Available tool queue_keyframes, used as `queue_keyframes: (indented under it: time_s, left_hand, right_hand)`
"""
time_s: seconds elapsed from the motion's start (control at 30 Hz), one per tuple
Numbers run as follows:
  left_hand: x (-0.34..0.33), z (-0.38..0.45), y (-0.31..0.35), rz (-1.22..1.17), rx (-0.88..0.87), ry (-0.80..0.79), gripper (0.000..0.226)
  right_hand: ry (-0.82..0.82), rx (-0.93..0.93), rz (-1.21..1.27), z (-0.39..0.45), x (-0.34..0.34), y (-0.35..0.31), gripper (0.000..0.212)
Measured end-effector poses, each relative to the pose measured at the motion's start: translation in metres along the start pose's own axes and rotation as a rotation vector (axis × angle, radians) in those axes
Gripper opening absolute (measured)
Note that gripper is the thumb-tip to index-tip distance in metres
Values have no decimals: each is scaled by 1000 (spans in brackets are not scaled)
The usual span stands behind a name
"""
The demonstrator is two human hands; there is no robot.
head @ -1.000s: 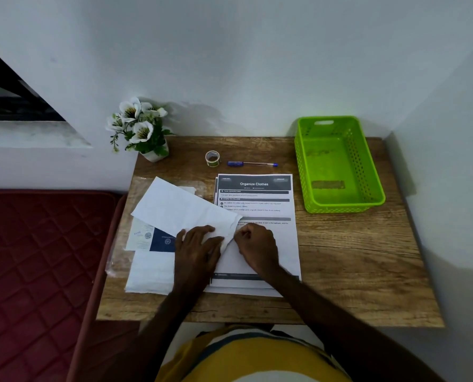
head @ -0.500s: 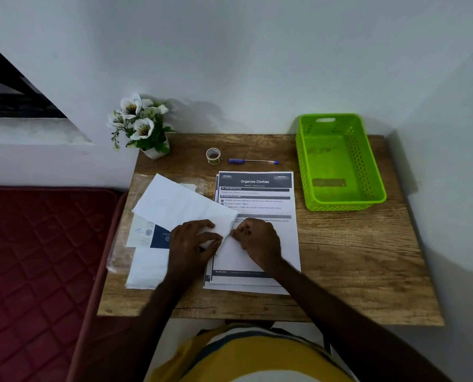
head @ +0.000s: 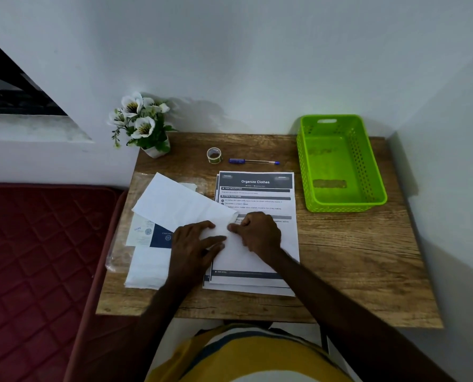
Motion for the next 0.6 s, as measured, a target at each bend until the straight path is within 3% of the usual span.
queue_keyframes:
  time_s: [0.43,0.6]
  left_hand:
    - [-4,-6,-4,-17,5,-57,27]
    - [-5,-7,-8,-28,20,-43,29]
  right_hand:
    - [83,-59,9,18,14,-2,50]
    - [5,-21,-93,-1,-12,2,54]
Point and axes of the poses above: each hand's wrist, its own z-axis towards the middle knuckle, its own x-axis out of the back of the hand, y = z × x, the point moved 10 cm from there along z, towards the middle knuckle, and after that the axes turned 13 degrees about -x, right-handed, at the moved point
